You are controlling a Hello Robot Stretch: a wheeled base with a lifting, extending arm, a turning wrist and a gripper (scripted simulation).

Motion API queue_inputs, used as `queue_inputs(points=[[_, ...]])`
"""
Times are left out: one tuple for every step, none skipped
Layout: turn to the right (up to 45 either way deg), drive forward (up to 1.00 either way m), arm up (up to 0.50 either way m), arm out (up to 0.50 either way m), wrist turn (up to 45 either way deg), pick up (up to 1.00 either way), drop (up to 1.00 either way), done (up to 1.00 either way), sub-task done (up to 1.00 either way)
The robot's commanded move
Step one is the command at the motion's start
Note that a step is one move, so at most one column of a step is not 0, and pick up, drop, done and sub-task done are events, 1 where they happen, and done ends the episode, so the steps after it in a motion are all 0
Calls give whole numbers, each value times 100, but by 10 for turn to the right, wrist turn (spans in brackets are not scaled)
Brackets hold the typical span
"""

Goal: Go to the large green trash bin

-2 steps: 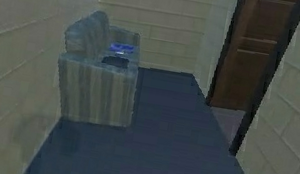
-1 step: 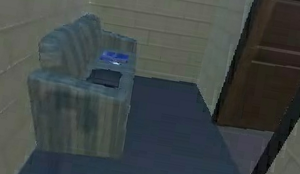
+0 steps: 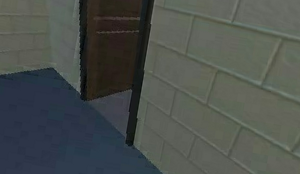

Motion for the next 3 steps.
queue_inputs(points=[[0,15,0,0,0,0,0,0,0],[-210,0,0,0,0,0,0,0,0],[0,95,0,0,0,0,0,0,0]])
